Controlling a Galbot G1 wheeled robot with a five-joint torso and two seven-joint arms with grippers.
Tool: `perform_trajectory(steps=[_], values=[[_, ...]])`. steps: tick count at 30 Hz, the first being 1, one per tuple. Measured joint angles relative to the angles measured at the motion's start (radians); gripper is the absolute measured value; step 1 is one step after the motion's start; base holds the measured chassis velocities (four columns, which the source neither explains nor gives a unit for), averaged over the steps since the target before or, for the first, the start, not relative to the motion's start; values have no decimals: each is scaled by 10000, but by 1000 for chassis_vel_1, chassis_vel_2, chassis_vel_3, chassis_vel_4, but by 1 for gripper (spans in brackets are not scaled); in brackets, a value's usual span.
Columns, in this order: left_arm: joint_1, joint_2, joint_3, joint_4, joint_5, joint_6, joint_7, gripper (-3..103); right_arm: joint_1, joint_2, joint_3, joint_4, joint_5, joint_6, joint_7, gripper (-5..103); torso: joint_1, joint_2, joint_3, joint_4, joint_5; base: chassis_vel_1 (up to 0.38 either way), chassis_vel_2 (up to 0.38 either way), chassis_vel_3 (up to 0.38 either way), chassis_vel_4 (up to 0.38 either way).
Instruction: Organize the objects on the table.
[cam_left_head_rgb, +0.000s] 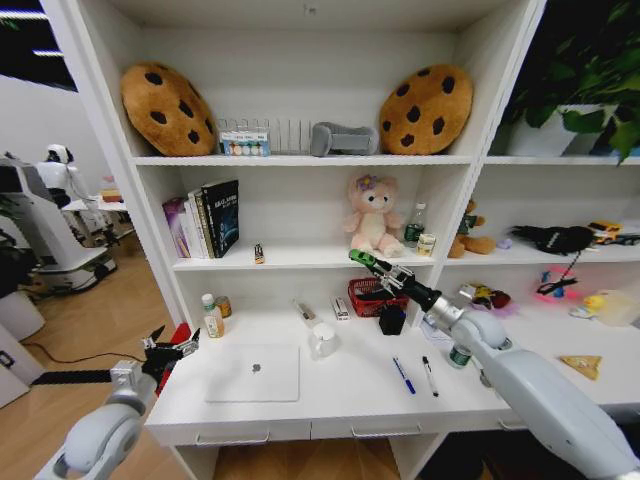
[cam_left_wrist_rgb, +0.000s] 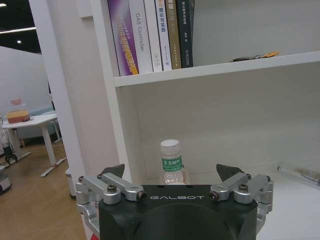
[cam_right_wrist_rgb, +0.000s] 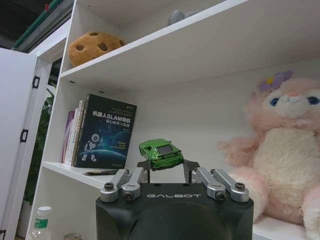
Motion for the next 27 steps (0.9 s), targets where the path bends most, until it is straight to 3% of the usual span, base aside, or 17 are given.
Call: perform_trajectory(steps=[7, 9, 10, 12, 16, 27], values=[[-23, -34, 19, 18, 1, -10, 21, 100, 888, 317, -758, -344, 186, -253, 289, 33, 0, 0, 1, -4, 2, 0, 0, 0, 0], [-84, -67, 32, 98, 5, -38, 50, 100, 1810, 770, -1573, -538, 258, -801, 1051, 33, 0, 0, 0, 5, -3, 0, 0, 0, 0], [-84, -67, 32, 98, 5, -38, 50, 100, 1810, 770, -1573, -538, 258, -801, 1051, 33, 0, 0, 0, 5, -3, 0, 0, 0, 0], [-107, -95, -2, 108, -6, -61, 83, 100, 2480, 1121, -2223, -710, 331, -1614, 1905, 33, 0, 0, 0, -2, -3, 0, 0, 0, 0], [-100, -126, -58, 107, -22, -81, 114, 100, 2937, 1369, -2710, -981, 392, -2005, 2446, 33, 0, 0, 0, -2, -2, 0, 0, 0, 0], [-87, -248, -114, 91, -45, -106, 147, 100, 4084, 1861, -3680, -1645, 524, -2416, 2970, 33, 1, 0, 0, -1, -1, 0, 0, 0, 0]])
